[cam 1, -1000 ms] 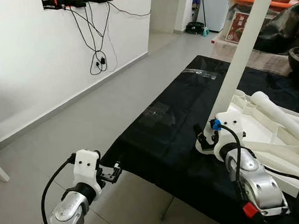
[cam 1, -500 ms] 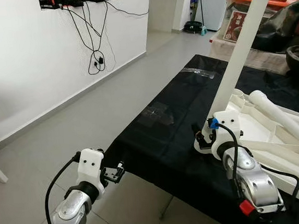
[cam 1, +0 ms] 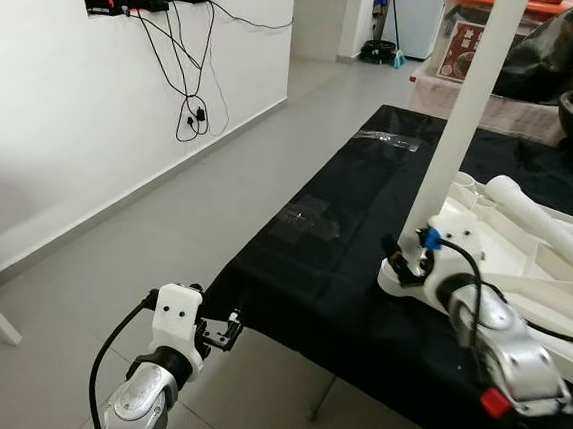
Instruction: Building children table
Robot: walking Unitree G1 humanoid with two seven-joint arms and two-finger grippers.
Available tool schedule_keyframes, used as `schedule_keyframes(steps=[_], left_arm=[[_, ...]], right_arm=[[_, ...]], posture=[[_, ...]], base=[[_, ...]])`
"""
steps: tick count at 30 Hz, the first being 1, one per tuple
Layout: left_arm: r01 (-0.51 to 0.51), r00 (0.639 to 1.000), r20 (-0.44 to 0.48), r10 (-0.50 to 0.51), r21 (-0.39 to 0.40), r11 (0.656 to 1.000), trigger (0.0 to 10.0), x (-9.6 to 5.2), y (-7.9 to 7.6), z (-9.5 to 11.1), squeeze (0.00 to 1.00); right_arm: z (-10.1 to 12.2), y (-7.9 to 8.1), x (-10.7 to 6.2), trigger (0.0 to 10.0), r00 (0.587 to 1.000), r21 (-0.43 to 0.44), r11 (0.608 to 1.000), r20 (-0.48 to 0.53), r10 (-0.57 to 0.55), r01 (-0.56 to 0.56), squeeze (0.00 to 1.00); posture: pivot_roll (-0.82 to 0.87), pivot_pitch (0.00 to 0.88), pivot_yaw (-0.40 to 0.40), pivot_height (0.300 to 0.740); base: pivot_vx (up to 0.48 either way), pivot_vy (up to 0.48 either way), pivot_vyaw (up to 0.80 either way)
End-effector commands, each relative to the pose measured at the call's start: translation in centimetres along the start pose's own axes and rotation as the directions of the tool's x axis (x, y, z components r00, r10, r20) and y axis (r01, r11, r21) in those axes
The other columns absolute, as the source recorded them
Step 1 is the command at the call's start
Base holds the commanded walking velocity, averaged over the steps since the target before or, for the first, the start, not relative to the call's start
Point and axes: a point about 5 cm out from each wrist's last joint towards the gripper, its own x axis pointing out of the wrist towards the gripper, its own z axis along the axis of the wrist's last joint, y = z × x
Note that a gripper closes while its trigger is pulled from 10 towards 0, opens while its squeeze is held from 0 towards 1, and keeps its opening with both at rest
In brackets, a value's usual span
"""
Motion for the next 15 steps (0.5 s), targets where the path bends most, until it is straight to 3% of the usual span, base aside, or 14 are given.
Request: schedule_keyframes(steps=[1, 7, 15], left_arm=[[0.024, 1.000, -0.015, -0.024, -0.012, 1.000, 10.0, 0.2, -0.6, -0.6, 0.00], [0.028, 1.000, -0.013, -0.028, -0.012, 1.000, 10.0, 0.3, -0.7, -0.5, 0.00], [0.018, 1.000, -0.014, -0.018, -0.011, 1.000, 10.0, 0.2, -0.5, -0.5, 0.00]], right_arm=[[0.6, -1.4, -0.8, 10.0, 0.998, 0.013, 0.999, 0.041, -0.040, 0.039, 0.00], [0.3, -0.3, -1.8, 10.0, 0.998, 0.002, 0.999, 0.039, 0.042, -0.042, 0.00], [0.1, -1.5, -1.2, 10.0, 0.993, 0.016, 0.994, 0.033, -0.111, 0.110, 0.00]], posture=[[-0.03, 0.000, -0.107, 0.740], [-0.03, 0.000, -0.110, 0.740], [-0.02, 0.000, -0.113, 0.740]], base=[[0.000, 0.000, 0.00], [0.000, 0.000, 0.00], [0.000, 0.000, 0.00]])
